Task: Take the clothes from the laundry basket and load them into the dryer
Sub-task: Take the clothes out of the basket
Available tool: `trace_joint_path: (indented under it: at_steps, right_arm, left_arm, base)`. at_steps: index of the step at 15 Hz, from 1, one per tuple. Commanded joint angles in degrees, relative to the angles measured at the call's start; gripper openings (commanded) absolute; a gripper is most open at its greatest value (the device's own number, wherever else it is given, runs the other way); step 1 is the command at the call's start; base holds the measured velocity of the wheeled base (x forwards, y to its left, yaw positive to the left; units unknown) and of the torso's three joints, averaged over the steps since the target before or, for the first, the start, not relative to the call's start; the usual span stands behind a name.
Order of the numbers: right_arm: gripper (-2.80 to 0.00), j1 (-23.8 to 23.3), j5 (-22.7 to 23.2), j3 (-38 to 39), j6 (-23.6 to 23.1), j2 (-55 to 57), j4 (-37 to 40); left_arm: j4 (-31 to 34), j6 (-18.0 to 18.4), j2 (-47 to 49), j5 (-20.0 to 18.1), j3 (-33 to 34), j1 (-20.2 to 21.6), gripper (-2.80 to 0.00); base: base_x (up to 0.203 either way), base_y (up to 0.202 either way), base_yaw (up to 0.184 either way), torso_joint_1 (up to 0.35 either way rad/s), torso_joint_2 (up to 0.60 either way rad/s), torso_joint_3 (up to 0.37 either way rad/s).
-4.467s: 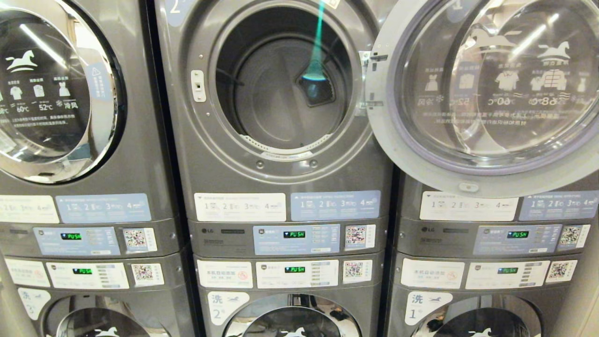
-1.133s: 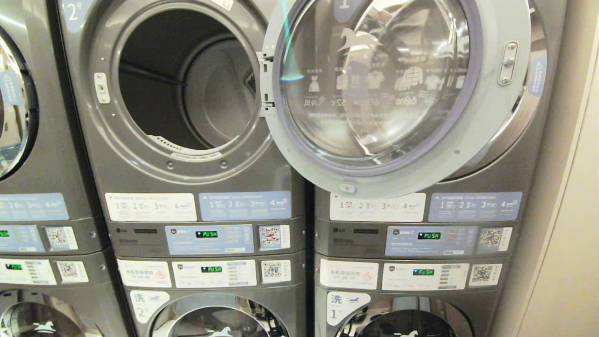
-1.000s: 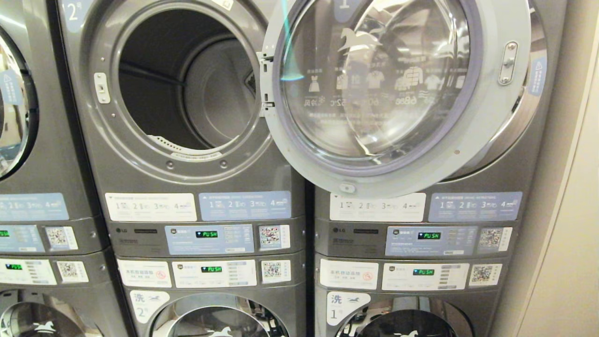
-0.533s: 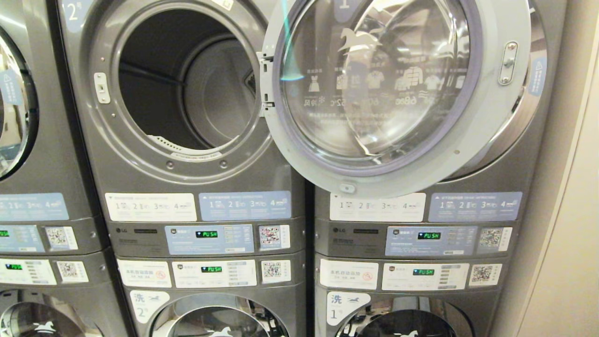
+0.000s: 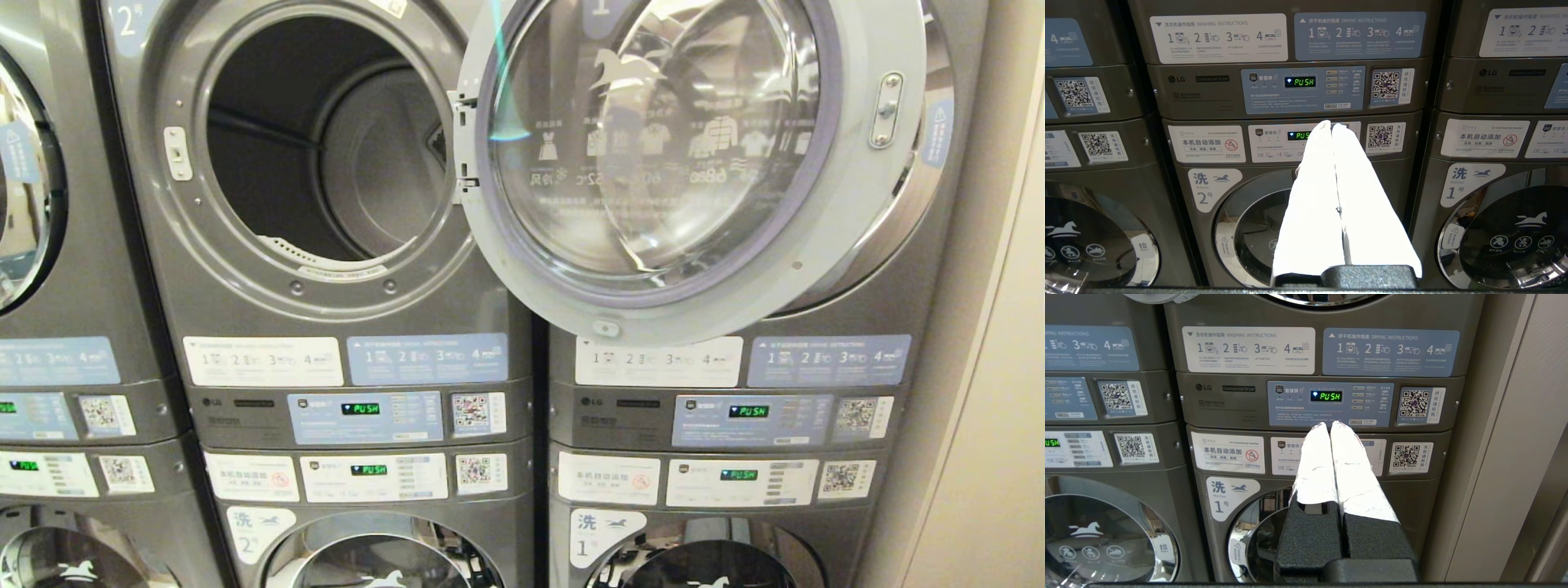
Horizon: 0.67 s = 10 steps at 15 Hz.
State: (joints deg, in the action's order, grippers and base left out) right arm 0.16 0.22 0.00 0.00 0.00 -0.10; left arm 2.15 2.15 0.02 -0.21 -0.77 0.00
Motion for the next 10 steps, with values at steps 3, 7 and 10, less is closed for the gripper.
trace_joint_path:
  at_steps: [3,7,10]
  right_arm:
    - [-2.8,0.0,0.0,0.0,0.0,0.0,0.0]
    - [-2.8,0.0,0.0,0.0,0.0,0.0,-0.1]
    - [-2.8,0.0,0.0,0.0,0.0,0.0,0.0]
  left_arm:
    - [0.0,-1.3,-0.1,0.3,0.0,0.0,-2.8]
    - [-0.3,-1.6,-0.1,0.3,0.1,0.0,-2.8]
    - [-0.4,-1.6,-0.1,0.3,0.1,0.1,-2.8]
  base:
    - [0.0,0.0,0.0,0.0,0.0,0.0]
    - [0.0,0.0,0.0,0.0,0.0,0.0]
    - [0.0,0.0,0.0,0.0,0.0,0.0]
